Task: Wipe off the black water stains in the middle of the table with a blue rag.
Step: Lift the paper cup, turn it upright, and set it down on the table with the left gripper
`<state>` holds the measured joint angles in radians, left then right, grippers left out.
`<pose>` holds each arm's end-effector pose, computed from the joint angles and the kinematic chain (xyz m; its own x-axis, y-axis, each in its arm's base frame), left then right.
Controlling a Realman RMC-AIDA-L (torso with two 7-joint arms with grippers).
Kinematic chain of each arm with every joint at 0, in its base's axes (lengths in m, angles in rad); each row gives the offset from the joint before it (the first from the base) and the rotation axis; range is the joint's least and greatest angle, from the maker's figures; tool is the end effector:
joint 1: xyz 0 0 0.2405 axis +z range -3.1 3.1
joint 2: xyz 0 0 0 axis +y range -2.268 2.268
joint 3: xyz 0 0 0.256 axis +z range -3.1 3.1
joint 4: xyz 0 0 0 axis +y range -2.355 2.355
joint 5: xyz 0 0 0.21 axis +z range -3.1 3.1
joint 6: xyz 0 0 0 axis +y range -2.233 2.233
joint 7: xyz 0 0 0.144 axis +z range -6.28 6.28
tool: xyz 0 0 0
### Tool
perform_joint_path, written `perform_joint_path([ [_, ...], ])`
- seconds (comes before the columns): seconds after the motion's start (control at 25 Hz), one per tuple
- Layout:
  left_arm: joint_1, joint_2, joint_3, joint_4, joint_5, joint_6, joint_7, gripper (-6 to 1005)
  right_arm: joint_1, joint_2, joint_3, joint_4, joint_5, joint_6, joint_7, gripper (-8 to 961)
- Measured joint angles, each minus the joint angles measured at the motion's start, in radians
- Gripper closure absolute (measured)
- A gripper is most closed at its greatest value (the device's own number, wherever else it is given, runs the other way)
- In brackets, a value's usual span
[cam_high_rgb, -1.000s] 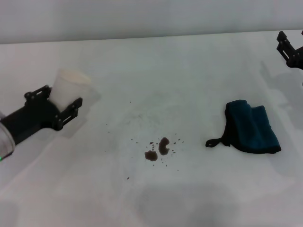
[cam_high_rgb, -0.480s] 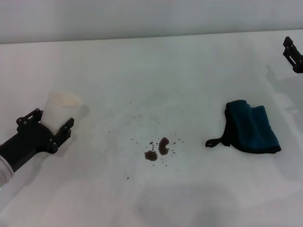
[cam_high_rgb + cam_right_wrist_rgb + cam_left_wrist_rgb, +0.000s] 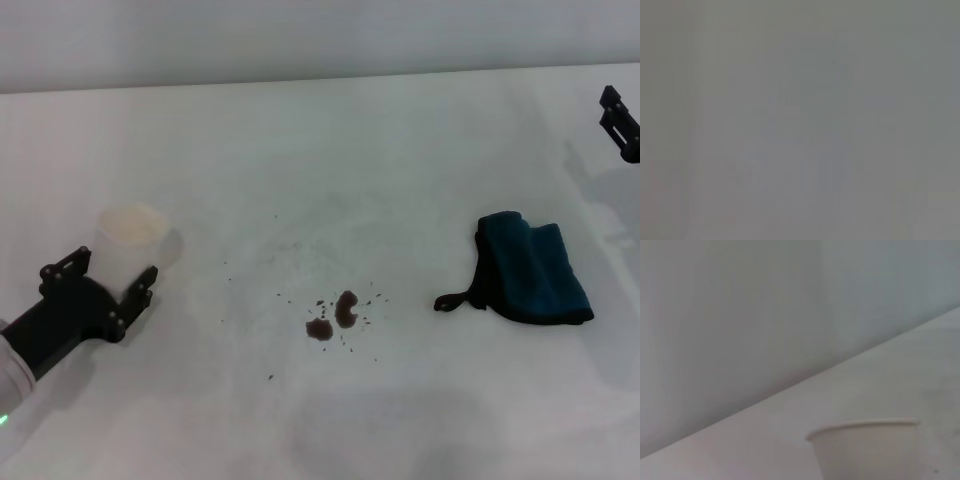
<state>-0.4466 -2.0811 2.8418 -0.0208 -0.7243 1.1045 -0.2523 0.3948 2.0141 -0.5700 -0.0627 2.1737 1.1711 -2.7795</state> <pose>-0.3455 0.2854 -0.0733 0.9102 0.1262 0.3944 0.3801 -0.6324 -0.6749 0.3837 0.3132 0.0353 0.7403 -0.0408 -0.6710 -0.6709 -0.1081 -0.7336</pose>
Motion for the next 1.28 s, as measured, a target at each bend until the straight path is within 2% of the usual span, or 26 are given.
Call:
perform_joint_path([
  [0.52,0.1,-0.001,-0.011,0.092,-0.122,0.005,0.238,458,-0.006,0.0,0.001,0.002,0.0,0.002,0.0,257],
  [0.76,0.106,-0.001,-0.012,0.101,-0.126,0.01,0.244,274,-0.005,0.0,0.001,0.001,0.0,0.002,0.0,257],
  [0.96,0.107,-0.001,-0.012,0.104,-0.155,0.013,0.244,273,-0.005,0.0,0.001,0.001,0.0,0.001,0.0,258],
  [1.28,0.119,-0.001,-0.011,0.114,-0.179,0.026,0.243,185,-0.006,0.0,0.001,0.0,0.0,0.001,0.0,257],
])
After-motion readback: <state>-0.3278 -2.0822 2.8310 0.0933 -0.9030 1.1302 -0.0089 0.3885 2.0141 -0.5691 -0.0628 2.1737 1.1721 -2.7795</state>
